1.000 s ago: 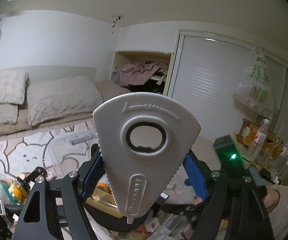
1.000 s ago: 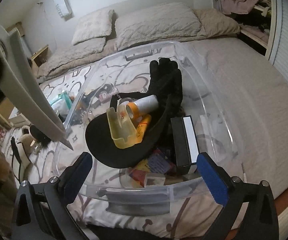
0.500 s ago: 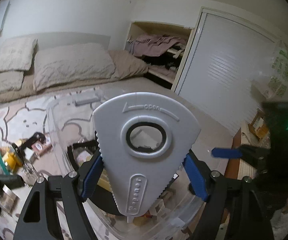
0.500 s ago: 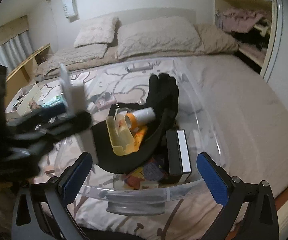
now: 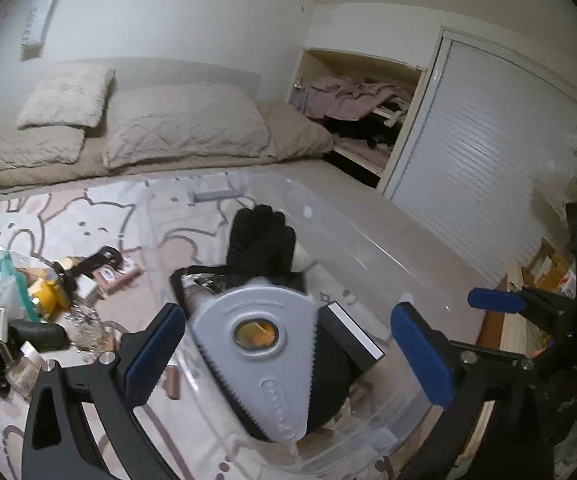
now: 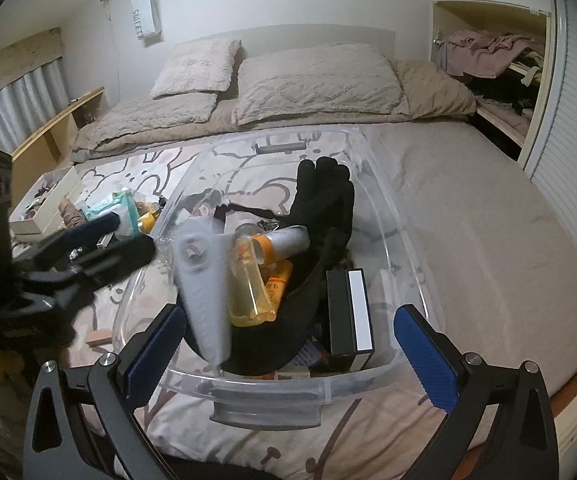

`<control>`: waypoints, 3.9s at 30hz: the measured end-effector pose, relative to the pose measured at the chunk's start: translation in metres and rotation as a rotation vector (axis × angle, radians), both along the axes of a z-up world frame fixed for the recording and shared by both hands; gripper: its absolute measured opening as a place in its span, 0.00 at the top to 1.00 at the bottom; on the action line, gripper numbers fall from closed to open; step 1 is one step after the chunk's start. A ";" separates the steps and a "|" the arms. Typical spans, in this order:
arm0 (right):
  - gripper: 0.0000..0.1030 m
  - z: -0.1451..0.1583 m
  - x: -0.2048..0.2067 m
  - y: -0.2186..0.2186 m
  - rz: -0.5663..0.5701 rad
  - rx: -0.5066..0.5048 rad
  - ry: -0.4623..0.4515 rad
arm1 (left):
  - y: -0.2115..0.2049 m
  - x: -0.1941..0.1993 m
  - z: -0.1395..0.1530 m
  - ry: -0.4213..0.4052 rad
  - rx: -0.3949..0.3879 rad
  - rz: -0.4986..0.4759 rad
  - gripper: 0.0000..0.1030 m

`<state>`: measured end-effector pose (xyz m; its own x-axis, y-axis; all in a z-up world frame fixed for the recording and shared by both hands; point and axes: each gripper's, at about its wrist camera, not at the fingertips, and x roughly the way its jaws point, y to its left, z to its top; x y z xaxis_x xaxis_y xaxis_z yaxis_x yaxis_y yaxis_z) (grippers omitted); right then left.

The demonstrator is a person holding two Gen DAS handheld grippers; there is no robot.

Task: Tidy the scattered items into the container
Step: 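Lower the white jar opener into the clear bin and open the left tool, then withdraw both tools upward from the clear bin, then move both tools away from the bin over the scattered items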

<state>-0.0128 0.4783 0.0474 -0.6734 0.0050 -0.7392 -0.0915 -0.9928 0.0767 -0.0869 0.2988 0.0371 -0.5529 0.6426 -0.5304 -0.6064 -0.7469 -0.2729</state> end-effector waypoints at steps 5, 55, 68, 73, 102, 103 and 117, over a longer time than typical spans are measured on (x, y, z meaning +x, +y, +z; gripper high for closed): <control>0.00 -0.002 0.000 -0.003 0.010 0.004 -0.007 | -0.011 -0.001 0.002 0.007 -0.008 0.020 0.00; 0.00 -0.002 0.001 -0.012 -0.029 0.042 0.103 | -0.064 0.011 -0.008 0.048 -0.142 0.170 0.00; 0.00 0.008 -0.001 -0.055 0.026 0.125 0.179 | -0.124 0.008 0.000 0.074 -0.141 0.263 0.00; 0.00 0.014 -0.003 -0.068 0.039 0.113 0.207 | -0.150 0.006 0.005 0.087 -0.138 0.301 0.00; 0.00 0.024 -0.012 -0.162 0.120 0.053 0.326 | -0.266 0.019 0.007 0.131 -0.147 0.459 0.00; 0.00 0.024 -0.012 -0.166 0.125 0.054 0.332 | -0.268 0.019 0.006 0.128 -0.145 0.462 0.00; 0.00 -0.022 -0.016 -0.211 0.222 0.017 0.327 | -0.290 0.011 -0.023 0.074 -0.146 0.482 0.00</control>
